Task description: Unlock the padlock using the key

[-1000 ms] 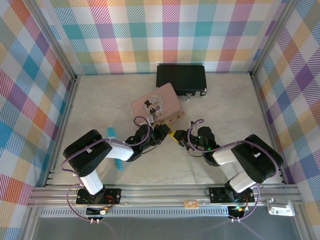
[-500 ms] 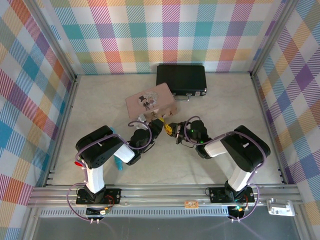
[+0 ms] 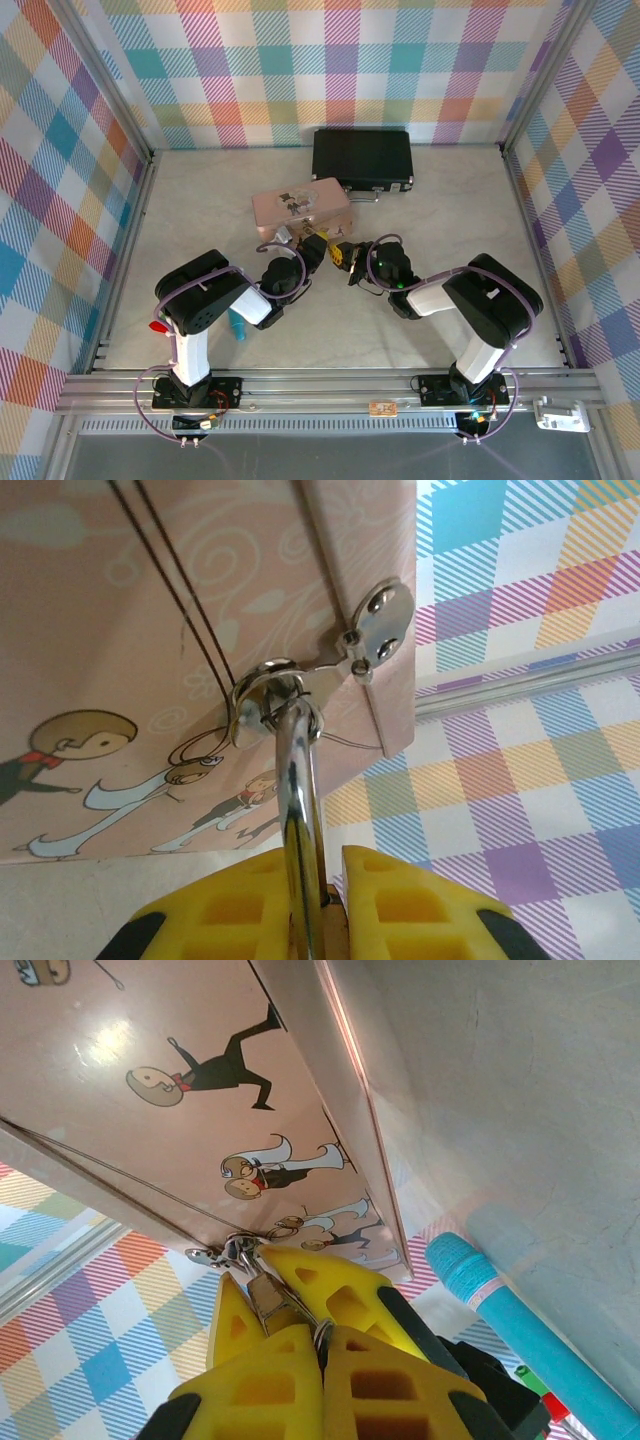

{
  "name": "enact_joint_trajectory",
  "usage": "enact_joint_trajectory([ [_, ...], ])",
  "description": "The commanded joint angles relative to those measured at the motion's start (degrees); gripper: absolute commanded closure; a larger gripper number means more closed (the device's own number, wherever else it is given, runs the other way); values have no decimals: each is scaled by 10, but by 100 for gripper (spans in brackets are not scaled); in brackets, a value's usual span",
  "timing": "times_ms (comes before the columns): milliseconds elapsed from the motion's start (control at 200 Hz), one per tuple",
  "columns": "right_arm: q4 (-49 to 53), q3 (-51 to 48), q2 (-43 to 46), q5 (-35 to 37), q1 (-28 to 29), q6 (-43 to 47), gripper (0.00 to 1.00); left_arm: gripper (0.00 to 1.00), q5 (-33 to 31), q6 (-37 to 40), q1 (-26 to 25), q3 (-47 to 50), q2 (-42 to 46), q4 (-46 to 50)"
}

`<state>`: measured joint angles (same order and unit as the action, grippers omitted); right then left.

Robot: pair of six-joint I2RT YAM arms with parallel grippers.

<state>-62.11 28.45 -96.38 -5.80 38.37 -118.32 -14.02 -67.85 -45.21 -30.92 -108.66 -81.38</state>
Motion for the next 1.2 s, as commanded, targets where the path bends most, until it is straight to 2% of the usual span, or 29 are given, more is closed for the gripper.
enact_joint_trajectory([
  [0, -179, 28, 1, -22, -35, -109, 100, 100, 144, 17, -62, 6, -13, 44],
  [125, -139, 13, -9, -90, -66, 18, 100, 100, 129, 8, -54, 9, 13, 108],
  [225, -87, 5, -1, -105, -70, 99, 93, 100, 117, 13, -49, 8, 41, 175],
  [350, -59, 2, 3, -109, -73, 158, 78, 100, 110, 25, -46, 3, 66, 226],
  [505, -27, 8, 11, -130, -75, 202, 66, 100, 114, 10, -40, 5, 58, 218],
  [660, 57, -5, 54, -135, -80, 260, 59, 100, 108, 5, -37, 4, 63, 237],
  [815, 251, -13, 157, -122, -91, 375, 52, 100, 112, 17, -32, 2, 94, 309],
  [985, 582, 41, 308, -23, -91, 562, 45, 100, 141, 43, -30, -17, 115, 400],
  [1100, 704, 70, 376, 32, -91, 664, 40, 100, 166, 79, -30, -19, 114, 411],
  [1195, 770, 98, 399, 44, -91, 738, 39, 100, 161, 103, -30, -25, 123, 453],
])
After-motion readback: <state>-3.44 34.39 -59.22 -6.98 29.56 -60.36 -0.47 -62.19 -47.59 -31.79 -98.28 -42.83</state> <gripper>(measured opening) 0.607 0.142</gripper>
